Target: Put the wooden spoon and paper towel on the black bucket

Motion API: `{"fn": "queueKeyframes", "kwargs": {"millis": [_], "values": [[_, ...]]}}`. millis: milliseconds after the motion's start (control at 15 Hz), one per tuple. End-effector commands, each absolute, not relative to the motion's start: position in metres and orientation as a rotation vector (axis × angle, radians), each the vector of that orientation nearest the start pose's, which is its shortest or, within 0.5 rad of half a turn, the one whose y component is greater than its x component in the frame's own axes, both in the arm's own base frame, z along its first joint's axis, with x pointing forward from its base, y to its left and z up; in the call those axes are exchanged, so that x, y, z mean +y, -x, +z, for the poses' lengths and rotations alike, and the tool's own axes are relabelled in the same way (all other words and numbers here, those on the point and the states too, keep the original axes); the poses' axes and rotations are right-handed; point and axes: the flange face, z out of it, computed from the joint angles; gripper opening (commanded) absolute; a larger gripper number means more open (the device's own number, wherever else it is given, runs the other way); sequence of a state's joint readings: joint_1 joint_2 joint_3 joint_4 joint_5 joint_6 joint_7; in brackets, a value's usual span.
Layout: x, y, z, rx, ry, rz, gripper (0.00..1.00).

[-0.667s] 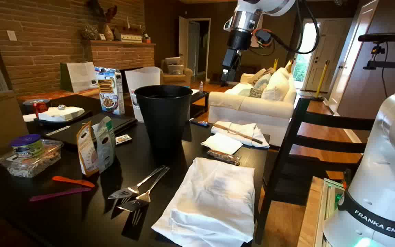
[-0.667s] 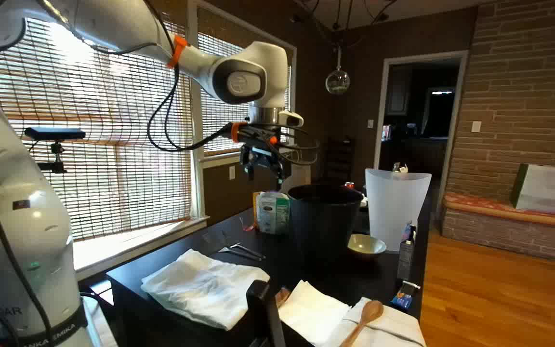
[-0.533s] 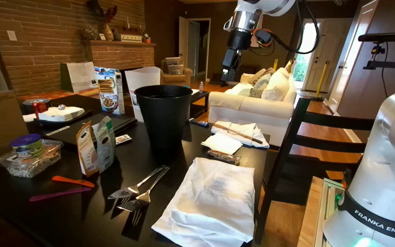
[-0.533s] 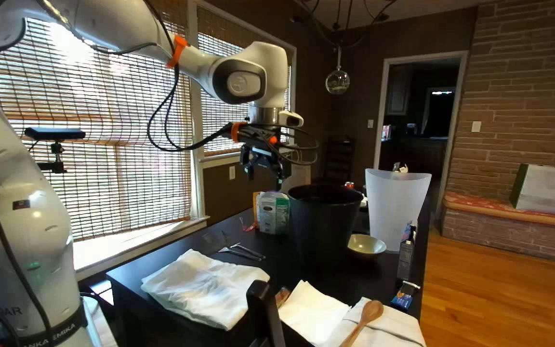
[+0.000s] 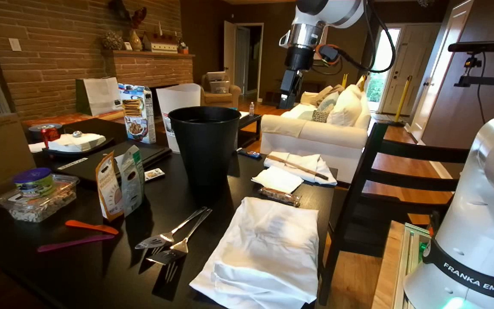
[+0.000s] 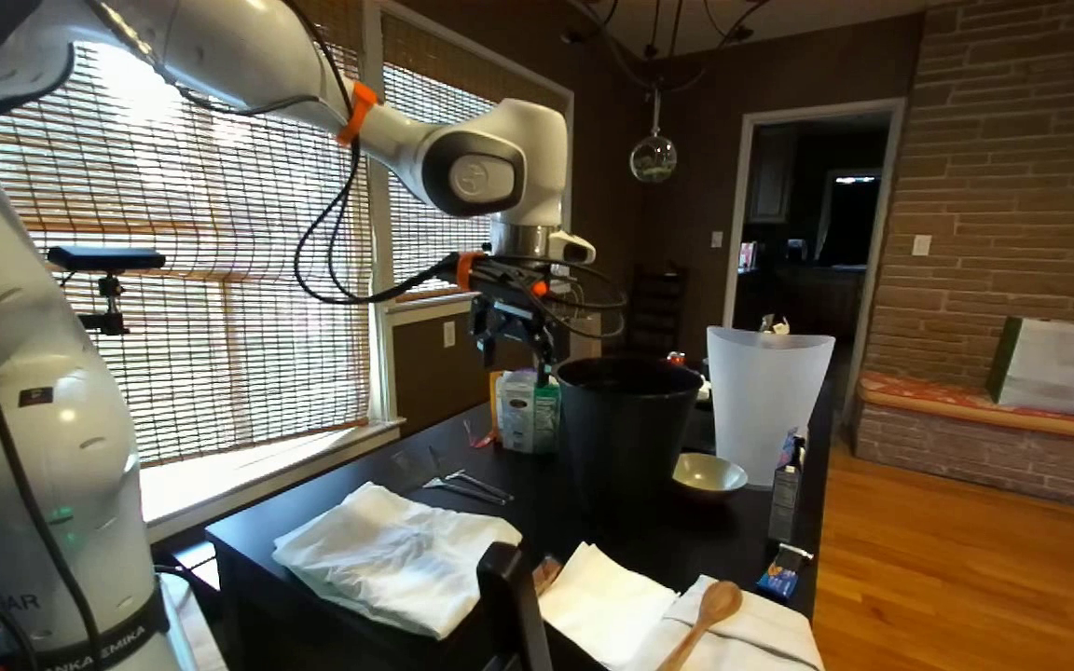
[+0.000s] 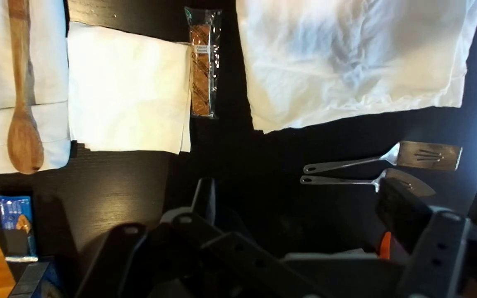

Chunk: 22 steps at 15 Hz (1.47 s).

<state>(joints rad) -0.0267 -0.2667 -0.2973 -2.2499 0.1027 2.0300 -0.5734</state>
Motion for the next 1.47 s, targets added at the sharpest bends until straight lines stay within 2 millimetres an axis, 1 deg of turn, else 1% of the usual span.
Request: {"fn": "queueKeyframes", "kwargs": {"millis": [0, 67, 200, 333, 467, 600, 667, 733, 800, 933, 1067, 1200, 1400], "values": [[-0.187, -0.461, 0.435, -0.379, 3.013, -0.098, 1.0], [-0.201, -0.463, 0.423, -0.374, 3.021, -0.078, 1.0], [-0.233, -0.466, 0.398, -0.372, 3.074, -0.095, 1.0], [-0.265, -0.467, 0.372, -0.33, 3.134, -0.113, 1.0], [-0.296, -0.468, 0.347, -0.257, 3.195, -0.12, 1.0], [-0.323, -0.468, 0.321, -0.177, 3.243, -0.117, 1.0], [-0.334, -0.47, 0.311, -0.123, 3.262, -0.08, 1.0], [-0.341, -0.47, 0.304, -0.1, 3.279, -0.064, 1.0], [-0.324, -0.459, 0.316, -0.141, 3.235, -0.097, 1.0], [-0.338, -0.462, 0.301, -0.108, 3.253, -0.064, 1.0], [-0.339, -0.466, 0.299, -0.104, 3.257, -0.06, 1.0], [-0.343, -0.473, 0.276, -0.01, 3.271, -0.069, 1.0], [-0.344, -0.481, 0.253, 0.098, 3.285, -0.106, 1.0]]}}
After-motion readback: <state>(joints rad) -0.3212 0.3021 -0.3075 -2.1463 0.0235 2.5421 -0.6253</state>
